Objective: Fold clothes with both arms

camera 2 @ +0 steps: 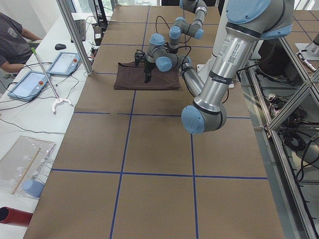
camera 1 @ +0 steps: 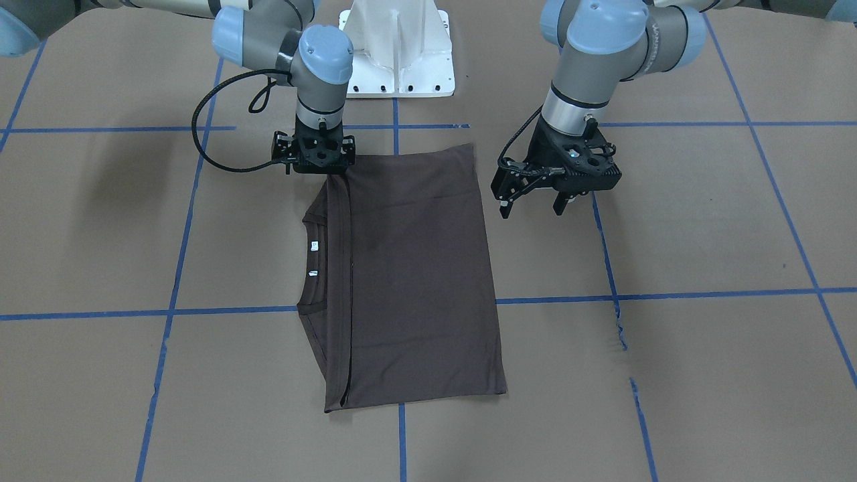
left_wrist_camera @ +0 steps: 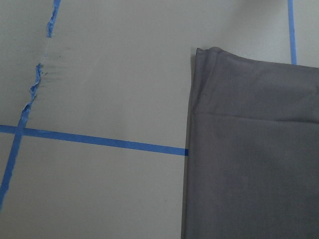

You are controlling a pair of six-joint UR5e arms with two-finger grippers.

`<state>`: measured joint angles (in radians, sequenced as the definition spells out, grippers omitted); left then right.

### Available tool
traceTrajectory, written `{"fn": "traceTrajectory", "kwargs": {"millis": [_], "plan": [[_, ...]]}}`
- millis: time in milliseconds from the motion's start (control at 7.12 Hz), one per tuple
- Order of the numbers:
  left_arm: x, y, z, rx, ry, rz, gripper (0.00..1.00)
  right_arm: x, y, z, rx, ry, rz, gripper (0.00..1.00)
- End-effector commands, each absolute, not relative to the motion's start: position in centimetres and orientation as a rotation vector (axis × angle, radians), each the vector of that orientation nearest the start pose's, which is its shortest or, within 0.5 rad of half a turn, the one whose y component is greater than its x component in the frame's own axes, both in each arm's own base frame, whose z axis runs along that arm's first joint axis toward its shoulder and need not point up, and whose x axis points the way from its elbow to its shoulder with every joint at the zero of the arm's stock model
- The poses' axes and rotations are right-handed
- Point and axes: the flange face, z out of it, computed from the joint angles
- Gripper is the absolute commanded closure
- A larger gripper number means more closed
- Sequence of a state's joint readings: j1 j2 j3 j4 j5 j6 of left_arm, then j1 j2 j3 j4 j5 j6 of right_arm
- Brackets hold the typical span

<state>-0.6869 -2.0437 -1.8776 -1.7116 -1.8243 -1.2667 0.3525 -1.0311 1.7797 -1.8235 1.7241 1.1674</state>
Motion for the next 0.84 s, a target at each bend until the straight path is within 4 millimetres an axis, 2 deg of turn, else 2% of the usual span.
{"fn": "traceTrajectory", "kwargs": {"millis": [0,140,281,562,702], "plan": [[41.6,-46.0,23.7,0.209,0.937,-0.238,0.0,-54.3,-34.0,32.5,0.047,-0.482,-0.107,0.0],[41.5,-45.9,23.6,0.207,0.941,-0.241,0.0,-51.8,-34.1,33.6,0.059,-0.48,-0.128,0.0],[41.5,-45.9,23.6,0.207,0.941,-0.241,0.0,-49.3,-33.9,33.4,0.081,-0.497,-0.158,0.0],[41.4,-45.8,23.6,0.208,0.941,-0.24,0.0,-47.8,-35.4,31.0,0.071,-0.568,-0.135,0.0],[41.5,-45.5,23.9,0.198,0.937,-0.243,0.0,-47.4,-36.1,28.1,0.084,-0.623,-0.127,0.0]]}}
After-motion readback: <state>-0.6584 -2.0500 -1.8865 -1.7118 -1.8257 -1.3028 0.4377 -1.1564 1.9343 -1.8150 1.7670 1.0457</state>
